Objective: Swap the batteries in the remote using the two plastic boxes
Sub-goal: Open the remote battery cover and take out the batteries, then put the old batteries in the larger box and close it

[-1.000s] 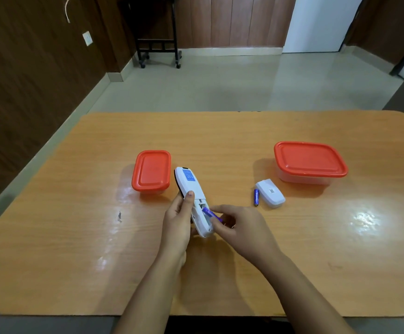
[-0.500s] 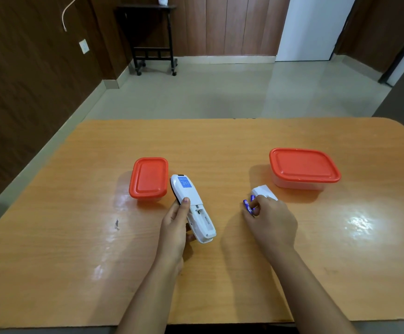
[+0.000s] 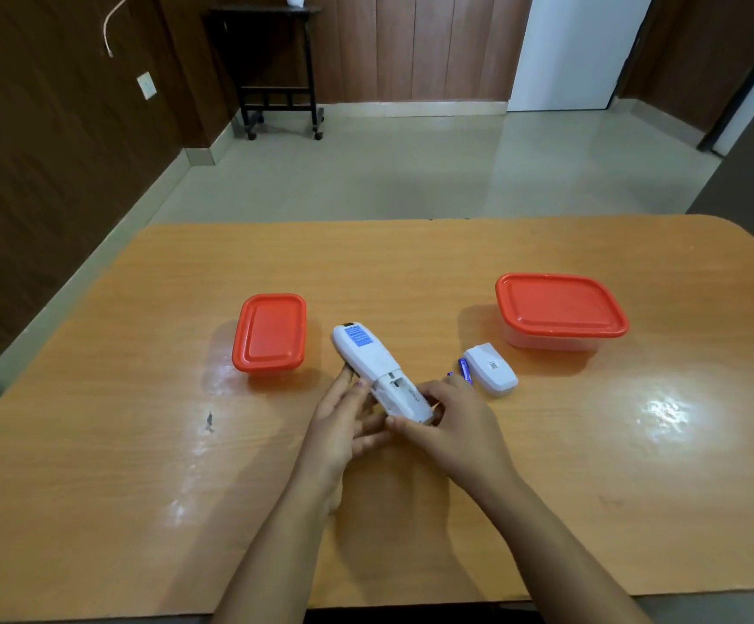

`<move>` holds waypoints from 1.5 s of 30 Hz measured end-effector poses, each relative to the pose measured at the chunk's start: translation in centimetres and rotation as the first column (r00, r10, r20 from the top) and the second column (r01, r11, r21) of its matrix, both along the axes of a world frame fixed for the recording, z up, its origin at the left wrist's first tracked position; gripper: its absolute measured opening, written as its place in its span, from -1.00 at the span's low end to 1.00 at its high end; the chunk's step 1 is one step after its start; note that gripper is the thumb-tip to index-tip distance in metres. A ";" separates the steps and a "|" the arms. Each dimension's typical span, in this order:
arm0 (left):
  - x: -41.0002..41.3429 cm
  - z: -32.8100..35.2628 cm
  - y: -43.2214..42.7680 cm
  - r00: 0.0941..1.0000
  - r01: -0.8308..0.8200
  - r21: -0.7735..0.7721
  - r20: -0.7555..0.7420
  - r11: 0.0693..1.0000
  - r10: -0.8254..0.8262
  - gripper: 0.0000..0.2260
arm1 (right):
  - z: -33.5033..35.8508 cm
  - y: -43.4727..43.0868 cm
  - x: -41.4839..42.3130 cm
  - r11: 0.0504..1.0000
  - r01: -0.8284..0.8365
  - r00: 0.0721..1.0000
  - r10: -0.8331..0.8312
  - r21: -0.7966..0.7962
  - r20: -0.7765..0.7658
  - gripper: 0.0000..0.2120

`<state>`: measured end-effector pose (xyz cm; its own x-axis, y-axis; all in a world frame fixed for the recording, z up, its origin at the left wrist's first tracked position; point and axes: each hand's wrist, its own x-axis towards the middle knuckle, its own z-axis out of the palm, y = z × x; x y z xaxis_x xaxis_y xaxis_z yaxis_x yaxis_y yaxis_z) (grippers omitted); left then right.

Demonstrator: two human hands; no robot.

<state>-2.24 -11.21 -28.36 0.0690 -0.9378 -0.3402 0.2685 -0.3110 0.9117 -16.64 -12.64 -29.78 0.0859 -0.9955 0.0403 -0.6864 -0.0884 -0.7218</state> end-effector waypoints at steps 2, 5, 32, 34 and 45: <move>-0.3 0.2 -0.1 0.998 -0.012 -0.013 0.067 1.000 0.013 -0.68 | -0.2 -0.2 -0.5 0.994 0.092 0.991 -0.097 -0.058 -0.089 -0.66; -0.4 0.1 -0.1 0.976 -0.031 -0.073 0.214 0.997 0.046 -0.60 | -0.3 -0.5 -1.2 0.974 0.218 0.966 -0.224 -0.059 -0.130 -0.63; -2.6 0.3 -0.4 0.973 0.039 -0.141 0.230 0.989 -0.006 -0.80 | -0.4 -9.1 -13.4 0.589 0.702 0.304 -0.756 0.400 0.580 -0.51; -2.8 0.3 -0.4 0.973 0.062 -0.153 0.229 0.986 -0.026 -0.79 | -0.2 -8.7 -14.2 0.562 0.739 0.302 -0.770 0.372 0.563 -0.55; -8.2 -2.4 2.0 0.768 0.476 -0.190 0.566 0.858 -0.301 -0.16 | 0.7 3.1 -14.6 0.679 0.598 0.434 -0.721 0.425 0.540 -0.73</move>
